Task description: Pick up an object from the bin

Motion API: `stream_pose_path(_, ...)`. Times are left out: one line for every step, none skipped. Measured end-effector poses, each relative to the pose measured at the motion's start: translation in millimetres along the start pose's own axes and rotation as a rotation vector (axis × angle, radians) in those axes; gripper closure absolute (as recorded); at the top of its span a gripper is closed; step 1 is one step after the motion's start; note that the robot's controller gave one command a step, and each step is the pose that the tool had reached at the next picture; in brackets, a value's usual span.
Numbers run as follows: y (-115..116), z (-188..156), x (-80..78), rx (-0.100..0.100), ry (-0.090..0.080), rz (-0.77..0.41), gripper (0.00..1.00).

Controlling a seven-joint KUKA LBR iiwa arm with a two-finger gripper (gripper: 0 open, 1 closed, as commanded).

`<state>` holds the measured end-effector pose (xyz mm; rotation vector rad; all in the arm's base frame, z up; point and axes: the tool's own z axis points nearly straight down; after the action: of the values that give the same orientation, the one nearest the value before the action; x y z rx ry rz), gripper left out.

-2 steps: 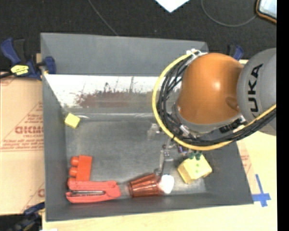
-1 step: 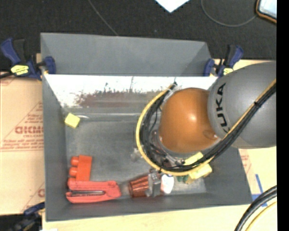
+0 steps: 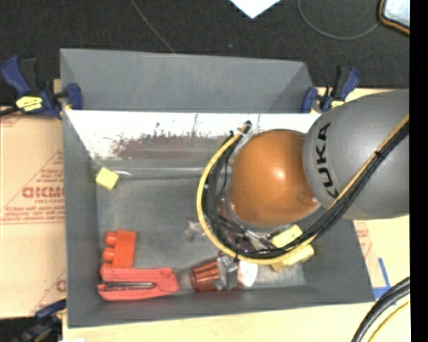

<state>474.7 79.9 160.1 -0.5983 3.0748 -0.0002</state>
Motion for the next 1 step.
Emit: stream_pose_path(-22.0, 32.8, 12.7, -0.002, 0.008, 0.107, 0.0)
